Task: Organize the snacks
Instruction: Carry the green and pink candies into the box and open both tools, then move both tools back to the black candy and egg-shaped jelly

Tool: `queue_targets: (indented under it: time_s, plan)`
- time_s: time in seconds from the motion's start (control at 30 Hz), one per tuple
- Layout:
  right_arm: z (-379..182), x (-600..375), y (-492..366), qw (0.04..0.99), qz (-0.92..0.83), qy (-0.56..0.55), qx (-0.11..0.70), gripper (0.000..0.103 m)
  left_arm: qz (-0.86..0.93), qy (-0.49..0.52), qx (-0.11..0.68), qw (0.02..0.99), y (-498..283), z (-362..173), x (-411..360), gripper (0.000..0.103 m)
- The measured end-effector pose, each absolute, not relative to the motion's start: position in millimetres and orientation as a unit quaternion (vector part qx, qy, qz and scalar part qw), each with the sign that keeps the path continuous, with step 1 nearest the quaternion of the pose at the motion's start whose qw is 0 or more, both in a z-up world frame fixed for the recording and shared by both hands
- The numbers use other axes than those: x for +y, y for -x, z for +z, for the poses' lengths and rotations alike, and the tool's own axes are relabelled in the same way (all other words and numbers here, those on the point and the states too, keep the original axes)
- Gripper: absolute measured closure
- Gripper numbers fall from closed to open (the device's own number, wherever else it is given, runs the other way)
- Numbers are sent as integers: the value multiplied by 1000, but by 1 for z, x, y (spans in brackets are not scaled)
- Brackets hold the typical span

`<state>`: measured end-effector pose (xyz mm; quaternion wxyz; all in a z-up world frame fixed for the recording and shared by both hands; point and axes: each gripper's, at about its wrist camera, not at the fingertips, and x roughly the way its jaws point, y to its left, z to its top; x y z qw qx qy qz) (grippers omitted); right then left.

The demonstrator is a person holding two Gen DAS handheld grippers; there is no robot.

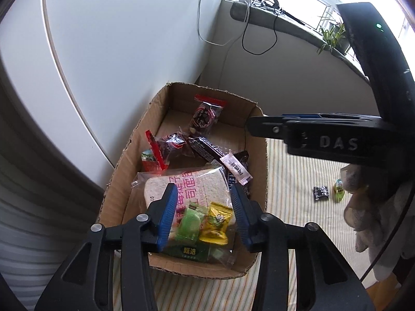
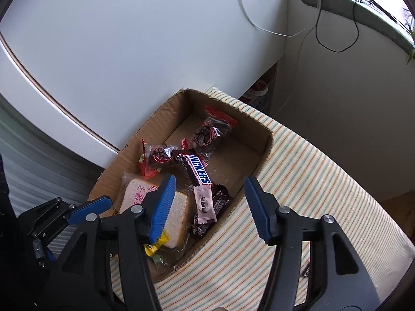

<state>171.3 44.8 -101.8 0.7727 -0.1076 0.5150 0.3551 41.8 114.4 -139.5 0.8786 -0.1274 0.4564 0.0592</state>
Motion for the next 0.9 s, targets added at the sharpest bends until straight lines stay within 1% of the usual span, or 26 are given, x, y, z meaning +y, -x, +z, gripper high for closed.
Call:
queue_targets:
  time_s: [0.47,0.77,0.9]
  plan:
    - [-87,-31,-178,801,314,80,504,45,33,121,450,884,-53,-130,89,61]
    - [-88,-118,-187,824,249,37,508,45,-21,106,455,884,-69,-132,44,61]
    - [-103,-157,-192,823,211,31,527,45,-65,90,469,876,-78,-139,13,61]
